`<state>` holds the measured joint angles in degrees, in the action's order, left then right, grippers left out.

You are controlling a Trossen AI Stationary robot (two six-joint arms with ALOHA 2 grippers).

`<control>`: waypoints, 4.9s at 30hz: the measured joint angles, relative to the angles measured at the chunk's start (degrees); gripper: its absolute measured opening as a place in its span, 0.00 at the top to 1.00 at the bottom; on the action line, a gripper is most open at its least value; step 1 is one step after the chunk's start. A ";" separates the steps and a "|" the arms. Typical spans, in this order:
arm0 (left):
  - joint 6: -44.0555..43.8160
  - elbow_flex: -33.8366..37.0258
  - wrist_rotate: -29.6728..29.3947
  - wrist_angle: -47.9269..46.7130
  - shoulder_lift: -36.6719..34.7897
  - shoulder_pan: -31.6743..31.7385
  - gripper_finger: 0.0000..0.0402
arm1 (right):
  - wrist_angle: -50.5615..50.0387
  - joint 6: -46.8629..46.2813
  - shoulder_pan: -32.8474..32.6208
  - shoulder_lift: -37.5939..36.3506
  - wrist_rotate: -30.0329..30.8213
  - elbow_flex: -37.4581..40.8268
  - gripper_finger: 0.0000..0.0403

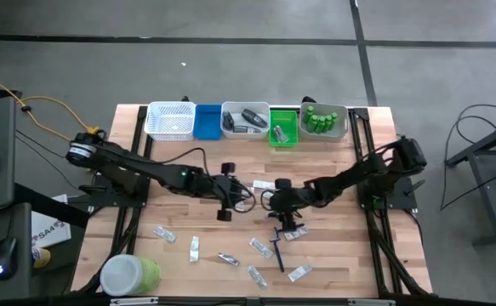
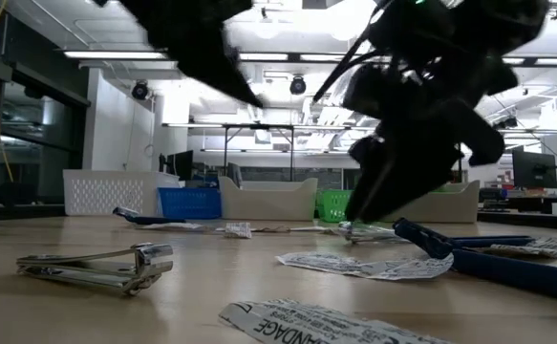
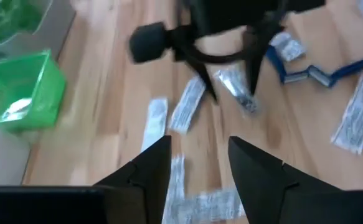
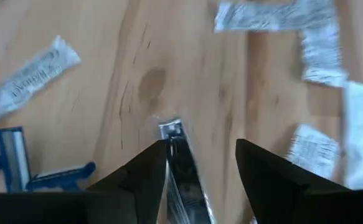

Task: Pick & Place Travel size toiletries
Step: Put the nail cutter into the green bin

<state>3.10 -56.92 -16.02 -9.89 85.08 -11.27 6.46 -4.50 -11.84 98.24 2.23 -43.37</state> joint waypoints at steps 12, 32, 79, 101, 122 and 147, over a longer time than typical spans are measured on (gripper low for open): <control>-7.79 15.83 -0.97 4.35 -14.06 -2.47 0.67 | -9.11 0.68 0.02 2.50 -3.98 -3.60 0.53; -15.33 29.05 -6.07 10.61 -19.48 -8.69 0.67 | -12.28 -0.74 2.38 4.09 -6.82 -4.41 0.89; -15.33 29.41 -2.97 12.71 -20.06 -8.63 0.67 | -23.89 -10.72 41.35 -8.17 6.02 -13.58 0.35; -0.99 21.61 18.34 16.07 -5.31 -10.21 0.62 | -37.67 -25.43 -1.05 -20.57 11.35 -13.58 0.39; -3.49 4.04 11.77 9.70 17.71 -21.38 0.46 | -36.65 -36.42 -17.91 -20.49 26.28 -13.58 0.39; -6.39 3.93 14.36 8.65 19.65 -21.38 0.90 | -36.11 -37.78 -21.57 -20.49 29.28 -13.58 0.39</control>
<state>-3.29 -52.99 -1.66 -1.23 104.73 -32.64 -29.65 -42.28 -33.41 77.76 31.51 -56.95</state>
